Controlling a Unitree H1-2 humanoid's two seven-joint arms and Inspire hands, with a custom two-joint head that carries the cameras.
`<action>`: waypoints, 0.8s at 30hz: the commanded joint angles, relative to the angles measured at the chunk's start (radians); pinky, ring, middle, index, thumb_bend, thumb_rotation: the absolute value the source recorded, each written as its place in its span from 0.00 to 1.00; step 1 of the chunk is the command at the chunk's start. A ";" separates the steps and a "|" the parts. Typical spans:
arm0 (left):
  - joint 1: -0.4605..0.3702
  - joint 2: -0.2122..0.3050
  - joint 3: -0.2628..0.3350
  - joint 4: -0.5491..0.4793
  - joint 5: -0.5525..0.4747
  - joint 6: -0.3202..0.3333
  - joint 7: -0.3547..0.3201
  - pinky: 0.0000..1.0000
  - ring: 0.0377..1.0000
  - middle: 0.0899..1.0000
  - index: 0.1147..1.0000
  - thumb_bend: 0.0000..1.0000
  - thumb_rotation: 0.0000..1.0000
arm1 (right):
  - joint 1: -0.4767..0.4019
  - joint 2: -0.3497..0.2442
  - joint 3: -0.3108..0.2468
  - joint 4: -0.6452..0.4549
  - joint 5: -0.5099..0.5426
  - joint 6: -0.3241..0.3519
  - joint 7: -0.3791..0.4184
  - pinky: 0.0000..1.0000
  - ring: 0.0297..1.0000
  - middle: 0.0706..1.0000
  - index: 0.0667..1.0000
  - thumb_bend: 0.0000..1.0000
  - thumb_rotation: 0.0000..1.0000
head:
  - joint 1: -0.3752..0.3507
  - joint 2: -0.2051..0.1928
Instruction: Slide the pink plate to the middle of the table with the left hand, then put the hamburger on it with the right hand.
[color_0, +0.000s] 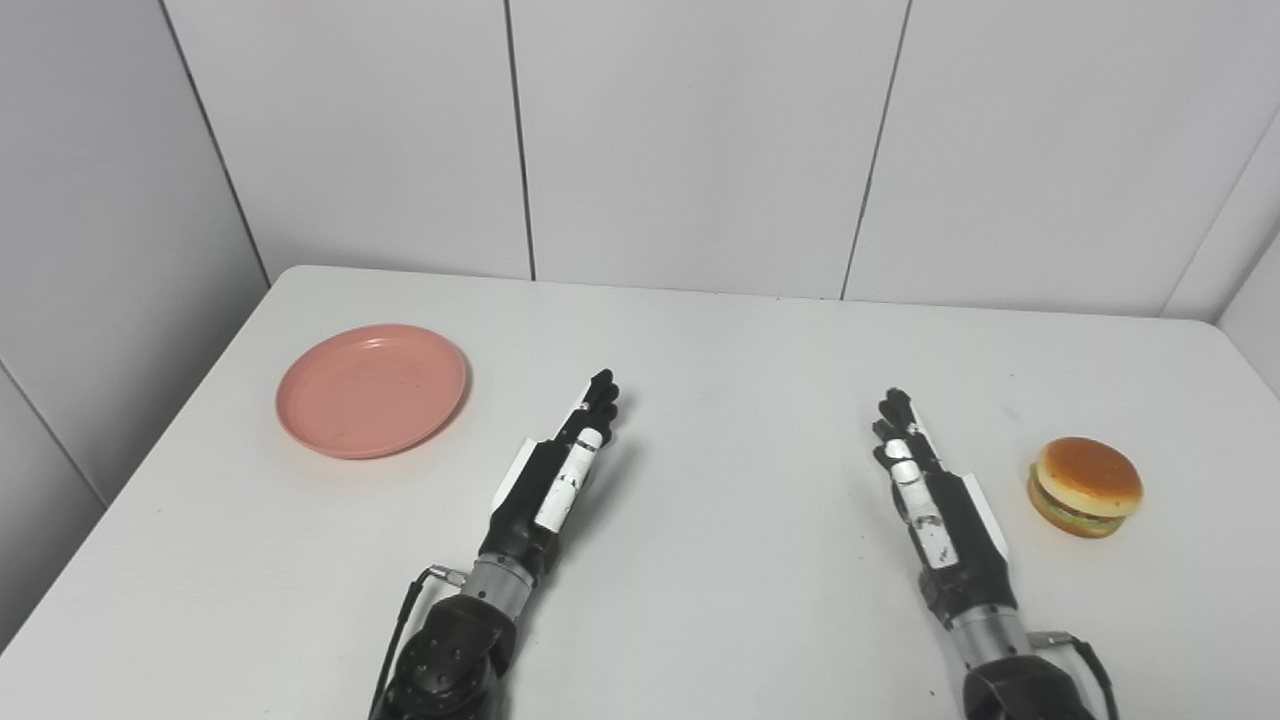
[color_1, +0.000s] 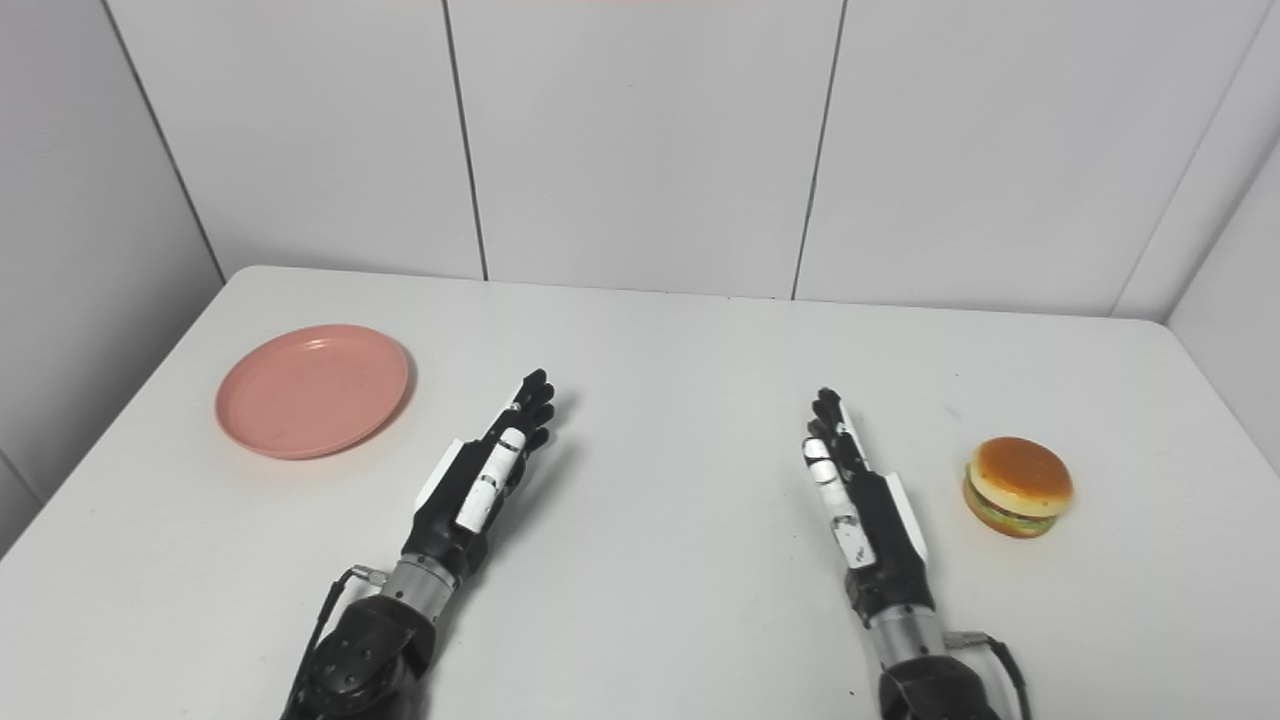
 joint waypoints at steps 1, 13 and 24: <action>0.027 -0.027 -0.007 0.049 0.004 -0.017 0.017 1.00 1.00 1.00 1.00 0.33 1.00 | 0.013 -0.009 -0.017 0.048 0.024 -0.060 0.011 1.00 1.00 1.00 1.00 0.46 0.91 | 0.027 -0.005; -0.015 -0.019 0.032 0.041 -0.044 -0.038 0.008 1.00 1.00 1.00 1.00 0.40 1.00 | -0.005 0.001 -0.032 0.092 0.055 -0.079 0.023 1.00 1.00 1.00 1.00 0.52 0.91 | 0.071 -0.036; -0.139 0.082 0.150 -0.027 -0.100 0.039 0.044 1.00 1.00 0.99 0.98 0.53 1.00 | -0.007 0.008 -0.034 0.093 0.063 -0.085 0.021 1.00 1.00 1.00 1.00 0.50 0.89 | 0.069 -0.044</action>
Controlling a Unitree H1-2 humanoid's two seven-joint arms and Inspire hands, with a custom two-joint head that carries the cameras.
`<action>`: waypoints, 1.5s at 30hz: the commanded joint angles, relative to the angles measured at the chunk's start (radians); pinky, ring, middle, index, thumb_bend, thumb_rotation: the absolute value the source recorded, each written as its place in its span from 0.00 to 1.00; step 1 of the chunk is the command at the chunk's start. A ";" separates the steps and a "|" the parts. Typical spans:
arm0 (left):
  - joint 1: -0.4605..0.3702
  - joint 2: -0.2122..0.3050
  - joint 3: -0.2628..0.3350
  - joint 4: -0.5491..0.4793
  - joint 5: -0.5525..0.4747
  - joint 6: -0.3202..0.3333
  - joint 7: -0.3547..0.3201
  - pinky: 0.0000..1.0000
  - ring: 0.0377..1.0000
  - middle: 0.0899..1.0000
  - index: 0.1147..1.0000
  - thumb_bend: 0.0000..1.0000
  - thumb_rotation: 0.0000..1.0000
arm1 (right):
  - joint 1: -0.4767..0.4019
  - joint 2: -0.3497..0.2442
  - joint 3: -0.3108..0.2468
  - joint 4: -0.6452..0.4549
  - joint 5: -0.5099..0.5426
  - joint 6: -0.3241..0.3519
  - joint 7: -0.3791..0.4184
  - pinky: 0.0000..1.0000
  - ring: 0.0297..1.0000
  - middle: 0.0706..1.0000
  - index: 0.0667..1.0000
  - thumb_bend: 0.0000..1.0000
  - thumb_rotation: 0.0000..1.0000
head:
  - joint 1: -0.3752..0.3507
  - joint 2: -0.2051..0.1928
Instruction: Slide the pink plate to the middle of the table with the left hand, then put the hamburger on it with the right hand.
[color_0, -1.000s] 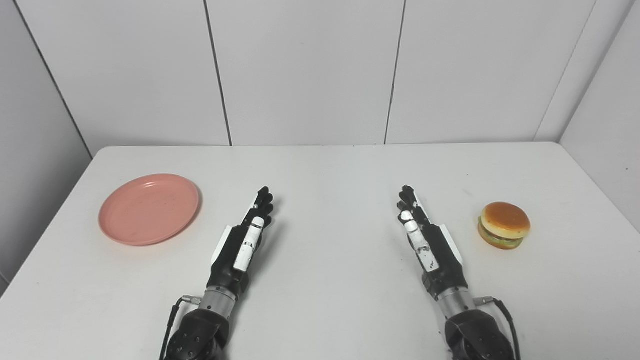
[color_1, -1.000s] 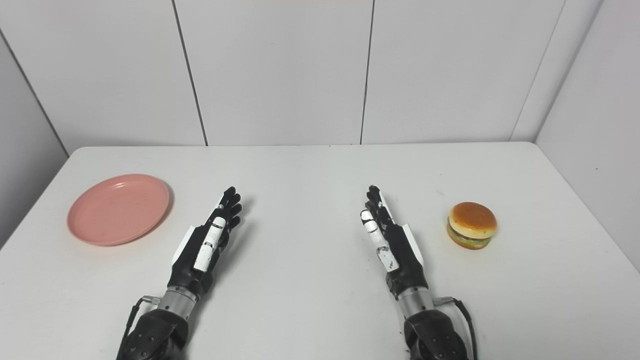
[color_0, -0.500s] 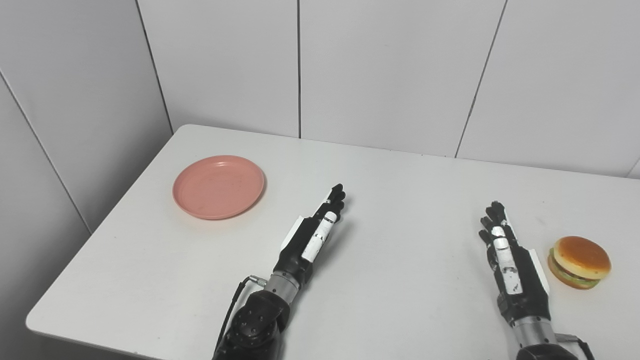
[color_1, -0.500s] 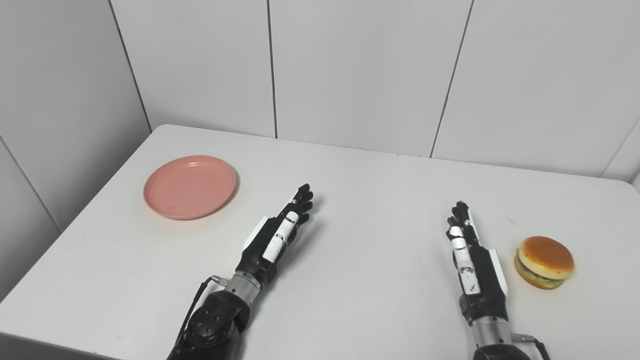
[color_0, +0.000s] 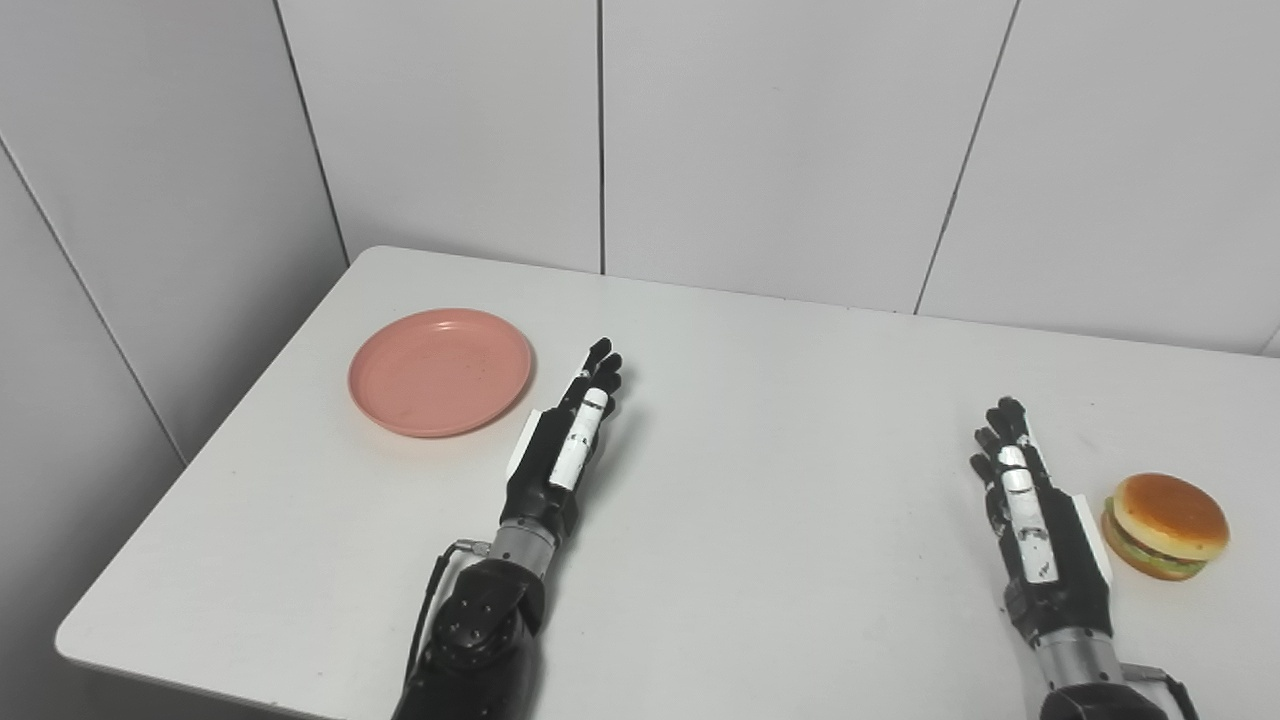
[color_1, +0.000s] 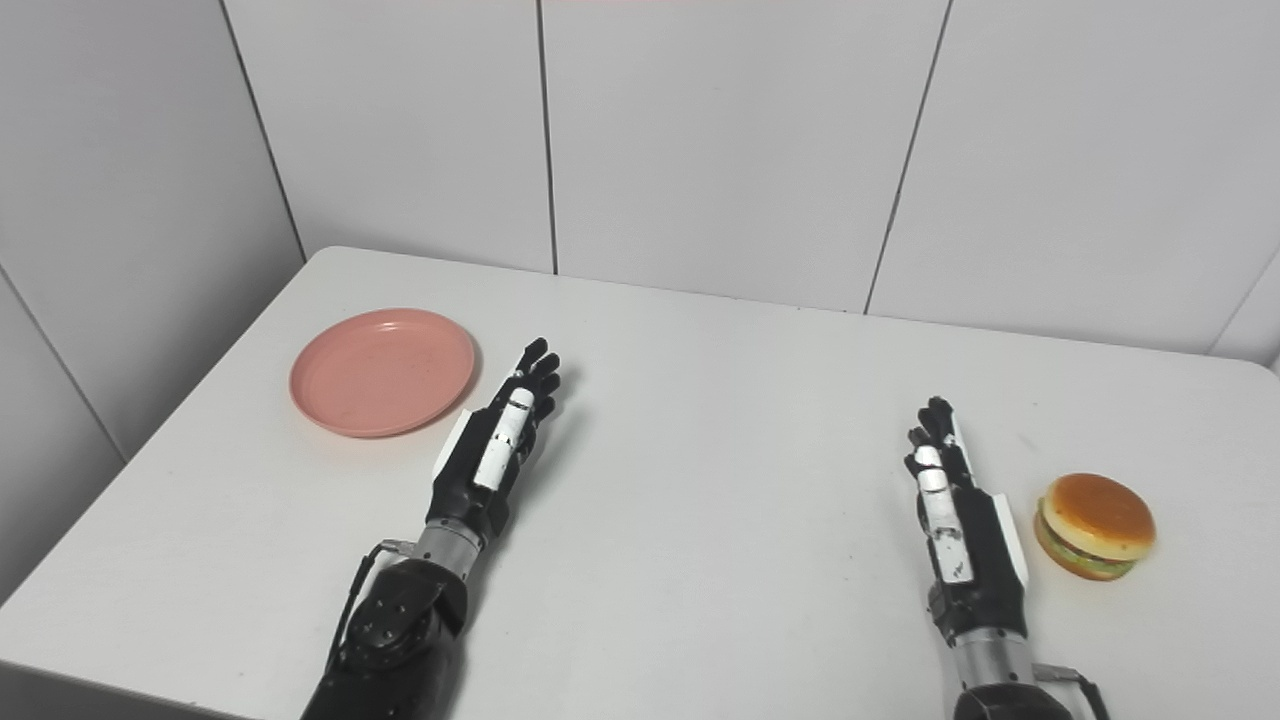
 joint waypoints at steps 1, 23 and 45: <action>-0.093 0.031 0.020 -0.027 -0.010 -0.020 0.002 1.00 0.99 0.97 0.97 0.54 1.00 | 0.028 0.011 -0.003 0.039 0.007 -0.051 0.007 1.00 1.00 1.00 1.00 0.49 0.89 | -0.001 0.000; -0.325 0.220 0.200 0.179 -0.008 -0.037 0.132 0.75 0.76 0.74 0.70 0.58 1.00 | 0.018 0.015 0.005 0.066 -0.002 -0.068 0.017 1.00 1.00 1.00 1.00 0.50 0.89 | 0.010 -0.021; -0.467 0.408 0.247 0.703 -0.078 -0.267 0.048 0.76 0.77 0.74 0.70 0.54 1.00 | 0.019 0.014 -0.001 0.062 0.000 -0.054 0.021 1.00 1.00 1.00 1.00 0.47 0.89 | 0.028 -0.025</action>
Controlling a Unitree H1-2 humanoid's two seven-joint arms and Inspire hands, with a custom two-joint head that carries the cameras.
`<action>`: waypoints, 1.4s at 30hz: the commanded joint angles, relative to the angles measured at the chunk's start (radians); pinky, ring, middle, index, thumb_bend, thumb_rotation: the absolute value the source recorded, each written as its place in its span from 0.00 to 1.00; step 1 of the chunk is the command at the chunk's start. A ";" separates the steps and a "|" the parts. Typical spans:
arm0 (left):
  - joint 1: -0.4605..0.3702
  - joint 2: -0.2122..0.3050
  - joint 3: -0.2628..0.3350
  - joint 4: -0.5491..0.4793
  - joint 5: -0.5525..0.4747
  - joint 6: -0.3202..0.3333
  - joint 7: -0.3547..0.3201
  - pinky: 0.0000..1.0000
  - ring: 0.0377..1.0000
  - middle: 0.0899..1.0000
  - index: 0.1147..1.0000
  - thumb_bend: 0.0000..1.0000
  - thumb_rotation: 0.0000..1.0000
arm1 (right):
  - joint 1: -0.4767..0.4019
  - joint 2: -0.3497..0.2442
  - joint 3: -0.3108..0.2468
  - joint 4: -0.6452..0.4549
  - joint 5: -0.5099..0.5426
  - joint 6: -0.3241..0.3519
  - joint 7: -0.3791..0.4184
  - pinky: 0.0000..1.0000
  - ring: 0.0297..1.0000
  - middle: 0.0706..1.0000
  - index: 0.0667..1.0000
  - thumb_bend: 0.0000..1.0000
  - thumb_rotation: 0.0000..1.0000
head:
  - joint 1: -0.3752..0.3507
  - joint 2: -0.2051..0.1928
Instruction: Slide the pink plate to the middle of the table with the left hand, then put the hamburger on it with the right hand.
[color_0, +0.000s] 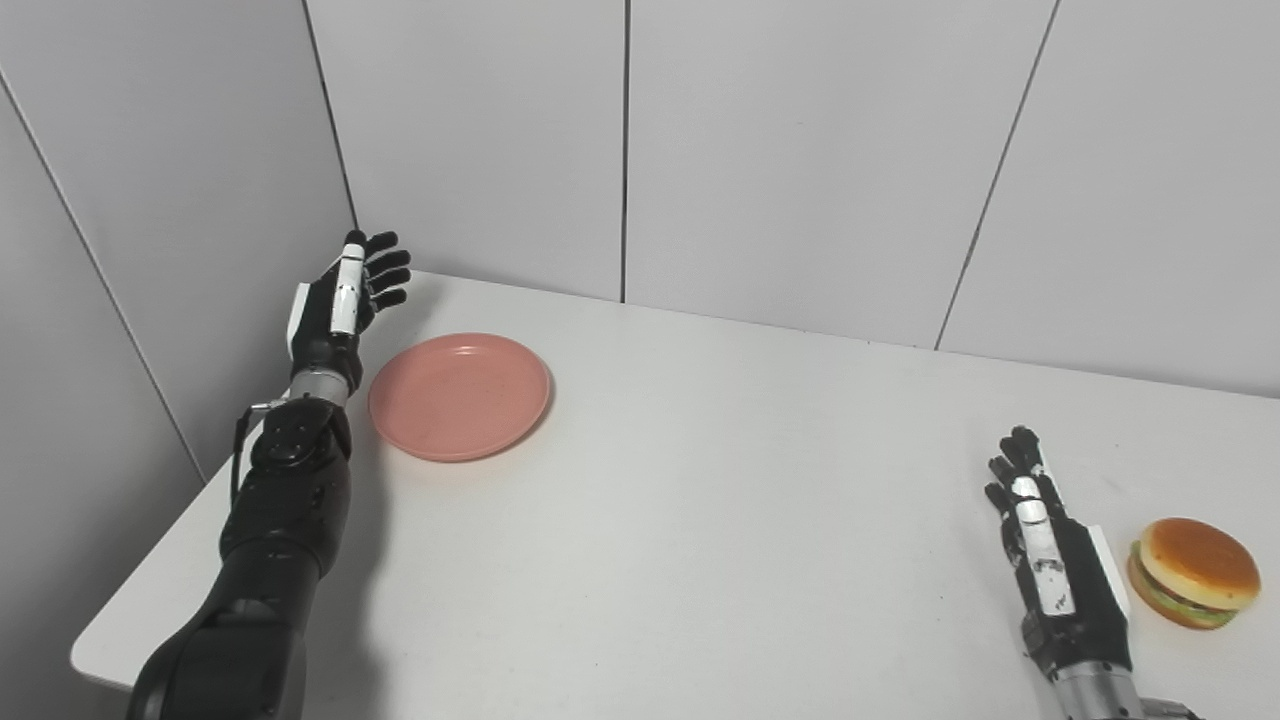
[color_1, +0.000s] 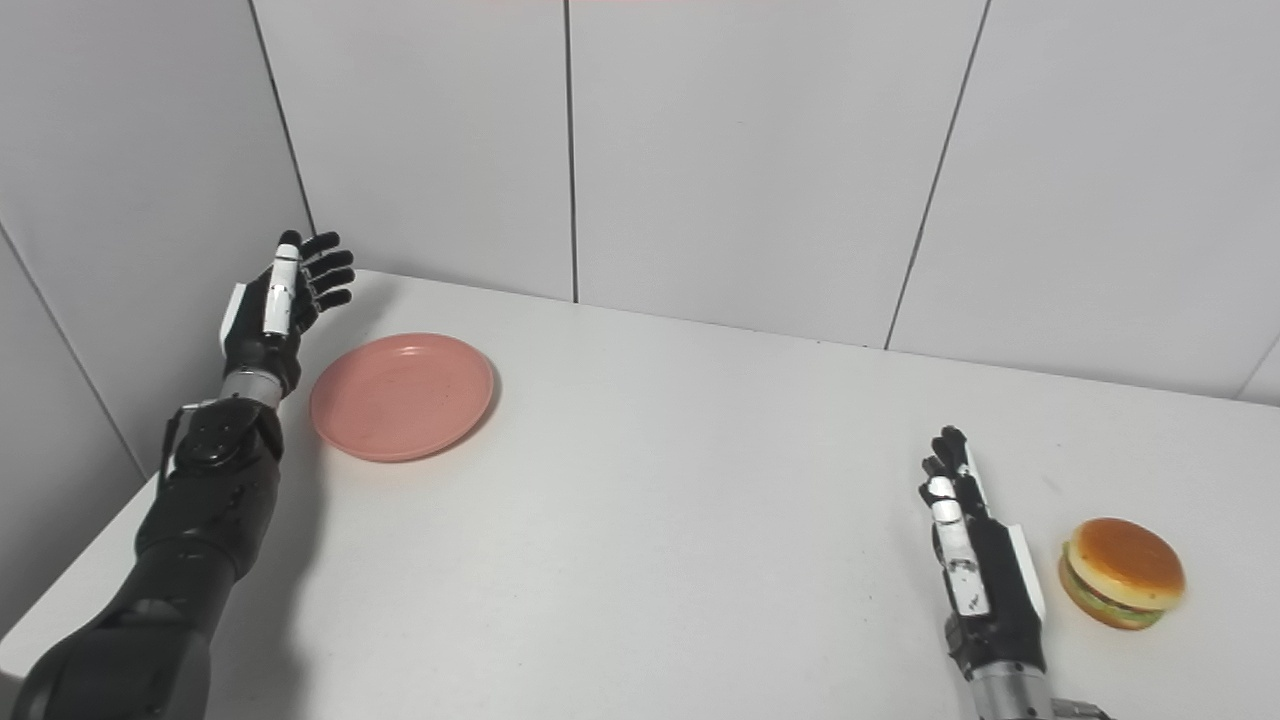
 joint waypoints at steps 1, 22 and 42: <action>-0.069 0.043 -0.002 0.009 -0.005 -0.050 -0.009 0.77 0.78 0.75 0.71 0.54 1.00 | 0.045 0.012 -0.001 0.024 0.011 -0.031 0.004 1.00 1.00 1.00 1.00 0.46 0.88 | -0.001 0.001; -0.039 0.017 0.010 0.057 -0.037 0.049 0.002 0.81 0.82 0.77 0.72 0.49 1.00 | 0.050 0.013 -0.008 0.005 0.028 -0.024 0.008 1.00 1.00 1.00 1.00 0.48 0.88 | 0.005 0.029; 0.021 -0.021 -0.009 0.038 -0.031 0.026 -0.002 0.78 0.79 0.75 0.71 0.54 0.97 | 0.056 0.009 -0.008 -0.012 0.031 -0.011 0.005 1.00 1.00 1.00 1.00 0.51 0.88 | 0.005 0.046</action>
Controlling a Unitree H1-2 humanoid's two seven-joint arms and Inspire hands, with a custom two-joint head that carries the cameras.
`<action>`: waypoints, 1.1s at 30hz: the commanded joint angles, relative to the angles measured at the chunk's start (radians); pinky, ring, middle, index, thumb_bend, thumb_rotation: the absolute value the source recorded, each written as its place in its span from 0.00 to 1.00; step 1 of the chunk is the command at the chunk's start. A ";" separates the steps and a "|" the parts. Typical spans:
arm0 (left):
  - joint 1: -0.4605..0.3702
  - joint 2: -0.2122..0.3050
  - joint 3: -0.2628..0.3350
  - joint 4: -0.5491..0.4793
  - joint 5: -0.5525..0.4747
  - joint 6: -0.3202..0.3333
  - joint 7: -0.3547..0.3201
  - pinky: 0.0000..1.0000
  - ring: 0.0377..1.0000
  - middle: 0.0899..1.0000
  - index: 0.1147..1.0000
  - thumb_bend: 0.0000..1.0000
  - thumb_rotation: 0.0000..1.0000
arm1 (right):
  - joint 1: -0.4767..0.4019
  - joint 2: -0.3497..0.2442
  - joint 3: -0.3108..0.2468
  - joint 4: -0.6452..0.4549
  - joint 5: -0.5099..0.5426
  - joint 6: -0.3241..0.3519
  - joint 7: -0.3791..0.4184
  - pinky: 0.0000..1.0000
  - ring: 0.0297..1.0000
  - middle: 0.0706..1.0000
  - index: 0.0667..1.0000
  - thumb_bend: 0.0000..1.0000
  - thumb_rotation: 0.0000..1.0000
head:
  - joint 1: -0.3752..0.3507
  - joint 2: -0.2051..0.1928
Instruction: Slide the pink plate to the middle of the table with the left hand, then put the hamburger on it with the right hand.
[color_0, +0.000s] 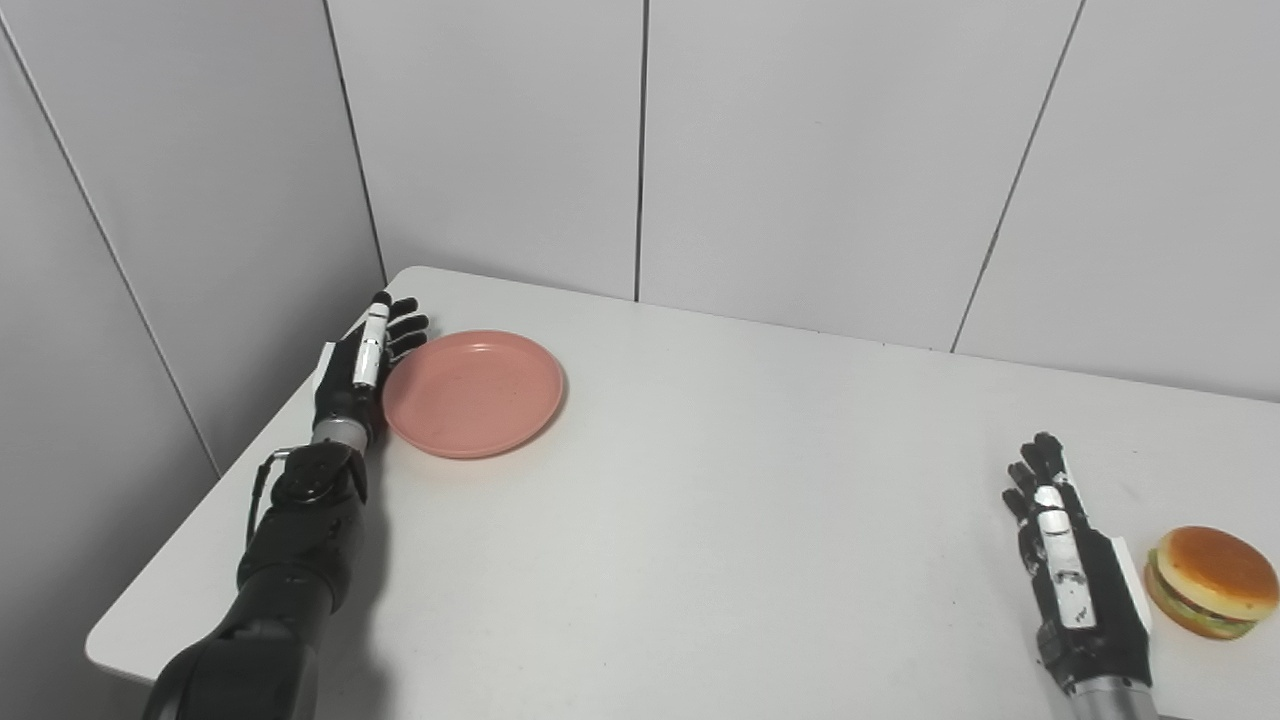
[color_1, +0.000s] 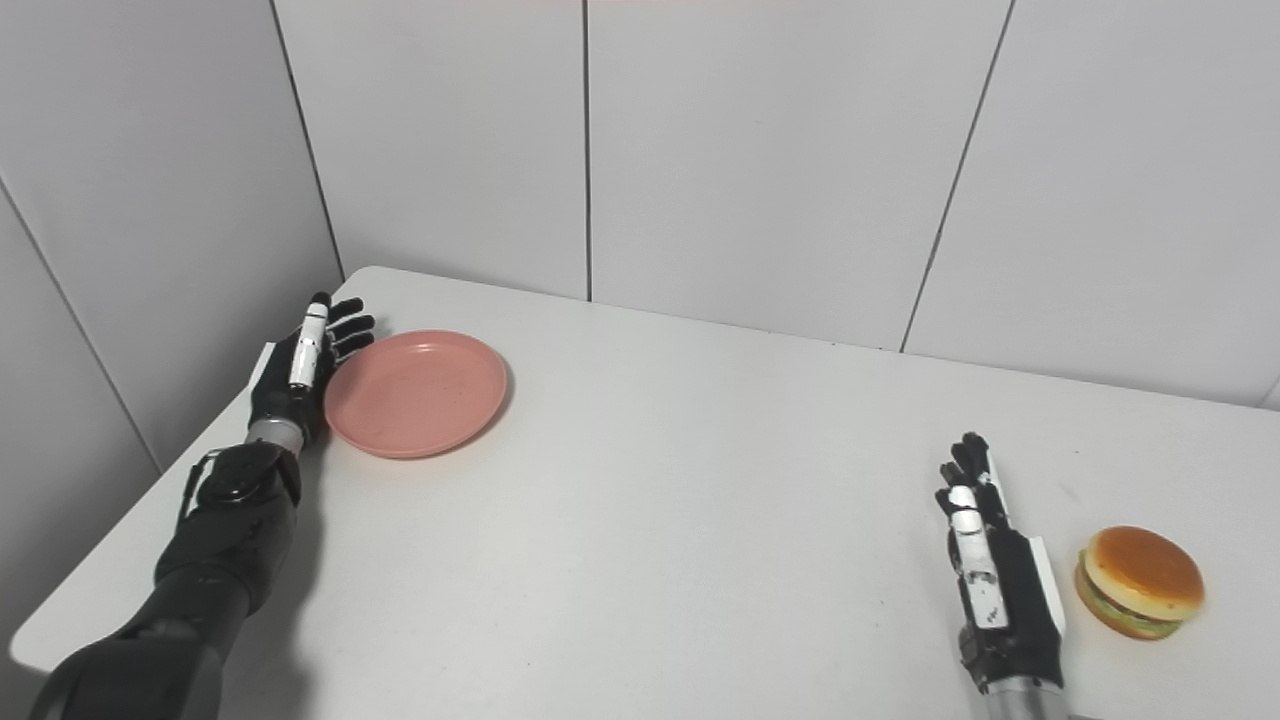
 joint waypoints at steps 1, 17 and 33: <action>-0.022 0.009 0.000 -0.022 -0.009 -0.021 -0.007 0.78 0.79 0.75 0.71 0.54 0.97 | 0.038 0.010 0.000 0.020 0.006 -0.011 0.002 1.00 1.00 1.00 1.00 0.51 0.88 | 0.000 0.002; -0.010 -0.066 -0.038 -0.118 -0.022 0.036 -0.037 0.81 0.81 0.77 0.73 0.56 1.00 | 0.041 0.016 0.006 0.002 -0.016 -0.006 -0.010 1.00 1.00 1.00 1.00 0.50 0.88 | -0.024 0.012; 0.040 -0.144 -0.096 -0.267 -0.006 0.126 -0.058 0.80 0.81 0.77 0.72 0.54 1.00 | 0.045 0.019 0.030 -0.024 -0.051 0.004 -0.017 1.00 1.00 1.00 1.00 0.47 0.88 | -0.091 0.028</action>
